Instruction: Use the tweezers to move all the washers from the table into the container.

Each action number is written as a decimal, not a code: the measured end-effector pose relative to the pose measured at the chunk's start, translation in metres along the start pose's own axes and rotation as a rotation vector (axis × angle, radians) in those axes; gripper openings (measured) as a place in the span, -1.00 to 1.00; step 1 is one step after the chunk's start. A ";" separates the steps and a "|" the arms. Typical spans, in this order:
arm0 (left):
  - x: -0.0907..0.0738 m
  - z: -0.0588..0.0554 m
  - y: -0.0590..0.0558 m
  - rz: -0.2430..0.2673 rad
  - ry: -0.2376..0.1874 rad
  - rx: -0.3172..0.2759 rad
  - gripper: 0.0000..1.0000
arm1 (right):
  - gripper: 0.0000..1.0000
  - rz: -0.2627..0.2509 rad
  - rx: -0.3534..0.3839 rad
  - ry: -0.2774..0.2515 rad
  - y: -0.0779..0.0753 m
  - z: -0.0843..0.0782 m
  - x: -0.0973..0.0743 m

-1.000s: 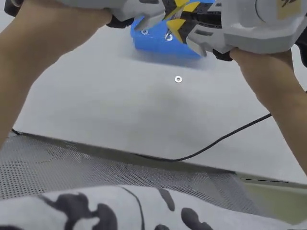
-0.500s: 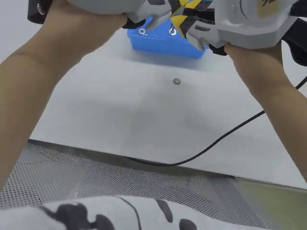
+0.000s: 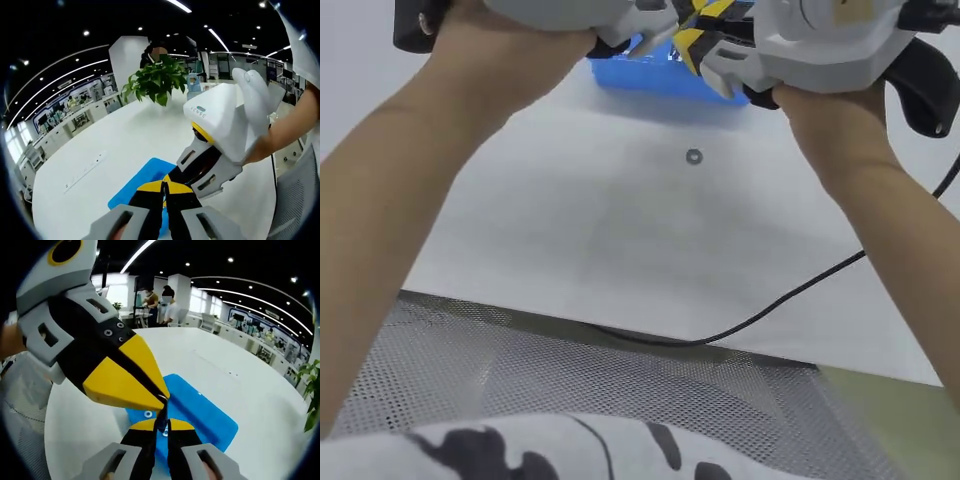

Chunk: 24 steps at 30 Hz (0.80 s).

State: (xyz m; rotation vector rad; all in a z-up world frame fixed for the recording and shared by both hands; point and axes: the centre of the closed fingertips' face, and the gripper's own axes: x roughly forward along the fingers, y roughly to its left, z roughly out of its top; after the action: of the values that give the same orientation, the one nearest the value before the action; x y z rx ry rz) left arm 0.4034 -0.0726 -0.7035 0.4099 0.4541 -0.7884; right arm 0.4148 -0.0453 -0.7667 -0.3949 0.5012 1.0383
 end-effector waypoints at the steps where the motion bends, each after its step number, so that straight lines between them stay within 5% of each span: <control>1: 0.000 0.001 0.000 0.000 -0.002 -0.001 -1.00 | -0.92 -0.002 0.000 -0.002 0.000 0.000 0.000; 13: -0.029 0.023 -0.007 0.012 -0.058 -0.012 -1.00 | -0.89 -0.018 0.055 -0.100 0.005 0.020 -0.028; 24: -0.053 0.036 -0.039 -0.030 -0.066 0.072 -1.00 | -0.86 -0.045 -0.008 -0.120 0.022 0.023 -0.059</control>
State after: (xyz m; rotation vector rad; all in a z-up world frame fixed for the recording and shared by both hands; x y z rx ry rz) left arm 0.3500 -0.0847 -0.6527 0.4437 0.3715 -0.8471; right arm 0.3757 -0.0646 -0.7159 -0.3479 0.3795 1.0140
